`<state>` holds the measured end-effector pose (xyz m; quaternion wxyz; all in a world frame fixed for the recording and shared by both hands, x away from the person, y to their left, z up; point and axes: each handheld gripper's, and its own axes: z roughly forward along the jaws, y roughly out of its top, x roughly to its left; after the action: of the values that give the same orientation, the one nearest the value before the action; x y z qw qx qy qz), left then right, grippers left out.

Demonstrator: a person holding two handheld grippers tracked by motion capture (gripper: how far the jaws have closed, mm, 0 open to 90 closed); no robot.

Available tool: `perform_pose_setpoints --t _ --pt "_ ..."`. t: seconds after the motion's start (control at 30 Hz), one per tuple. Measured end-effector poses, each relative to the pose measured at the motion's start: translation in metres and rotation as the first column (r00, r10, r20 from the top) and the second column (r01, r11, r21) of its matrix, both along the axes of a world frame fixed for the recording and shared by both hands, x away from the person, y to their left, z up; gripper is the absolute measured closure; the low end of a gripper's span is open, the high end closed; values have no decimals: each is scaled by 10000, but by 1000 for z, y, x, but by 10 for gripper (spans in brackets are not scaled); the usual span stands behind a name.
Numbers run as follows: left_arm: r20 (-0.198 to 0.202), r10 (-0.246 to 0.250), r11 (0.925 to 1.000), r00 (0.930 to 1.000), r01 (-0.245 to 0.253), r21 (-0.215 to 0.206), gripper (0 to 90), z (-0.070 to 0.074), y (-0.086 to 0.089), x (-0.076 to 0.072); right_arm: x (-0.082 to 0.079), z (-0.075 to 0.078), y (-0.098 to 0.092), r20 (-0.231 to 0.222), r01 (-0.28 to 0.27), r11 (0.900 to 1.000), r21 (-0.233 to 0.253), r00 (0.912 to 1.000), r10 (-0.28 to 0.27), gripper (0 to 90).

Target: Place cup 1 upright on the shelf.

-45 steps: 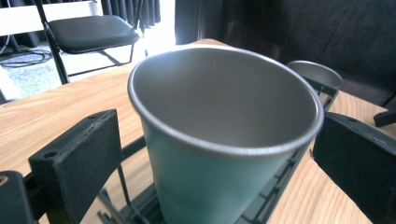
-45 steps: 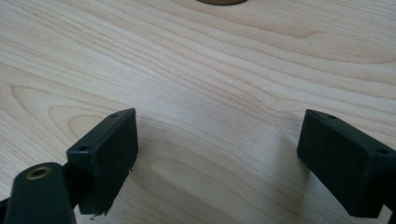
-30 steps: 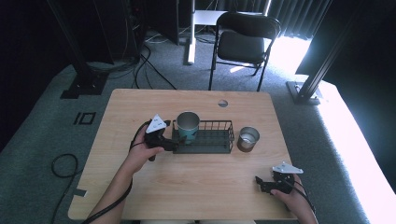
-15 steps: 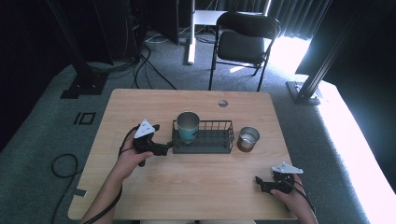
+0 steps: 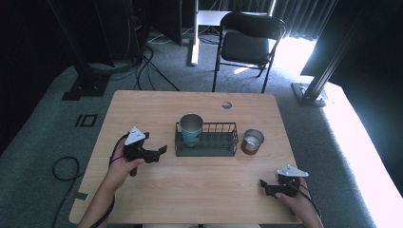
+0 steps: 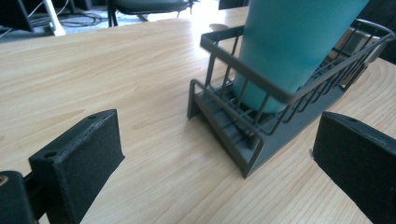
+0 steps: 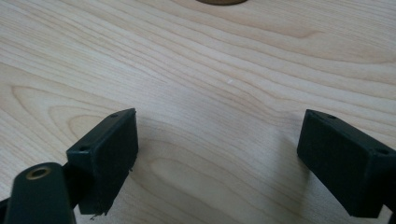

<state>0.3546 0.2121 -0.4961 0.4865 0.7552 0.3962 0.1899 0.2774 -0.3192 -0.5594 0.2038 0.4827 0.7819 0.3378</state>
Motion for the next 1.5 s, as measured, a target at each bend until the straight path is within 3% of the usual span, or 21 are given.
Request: perform_pose_setpoints --t 0.37,0.63,0.87,1.0,1.07,1.2,1.27,1.33,1.37,1.4,1.43,1.5 --pt "-175 564 9982 9983 -560 197 22 -9 22 -11 0 0 0 0 0 10000 -4 10000 0 121" --pt "-618 1387 9900 9884 -1369 333 22 -24 46 -23 0 0 0 1 1 10000 -3 10000 -1 121" --pt "-876 1487 9887 9850 -1466 300 22 -31 54 -31 0 0 0 0 1 10000 -3 10000 -1 121" --pt "-1065 1702 9848 9796 -1655 520 22 -34 56 -33 0 0 0 1 1 10000 -3 10000 -1 121" --pt "-1315 2008 9793 9708 -1952 539 22 -38 60 -35 0 0 0 1 0 10000 -4 10000 0 121" --pt "-1544 2152 9766 9643 -2126 332 22 -42 64 -37 0 0 0 1 0 10000 -4 10000 0 121" --pt "-1632 2404 9706 9569 -2345 549 22 -45 67 -39 0 0 0 -3 -1 10000 0 10000 1 121" --pt "-1649 2455 9693 9553 -2393 568 22 -45 68 -39 0 0 0 7 -13 10000 -11 10000 13 121" --pt "-1749 2684 9631 9473 -2599 701 22 -46 70 -40 0 0 0 9 -11 10000 -12 10000 11 121" --pt "-1749 2684 9631 9473 -2599 701 22 -46 70 -40 0 0 0 6 -10 10000 -10 10000 10 121" --pt "-1839 2929 9557 9383 -2818 846 22 -48 73 -41 0 0 0 7 -11 10000 -10 10000 11 121" --pt "-1777 3270 9434 9282 -3093 1199 22 -50 76 -42 0 0 0 7 -10 10000 -10 10000 10 121"
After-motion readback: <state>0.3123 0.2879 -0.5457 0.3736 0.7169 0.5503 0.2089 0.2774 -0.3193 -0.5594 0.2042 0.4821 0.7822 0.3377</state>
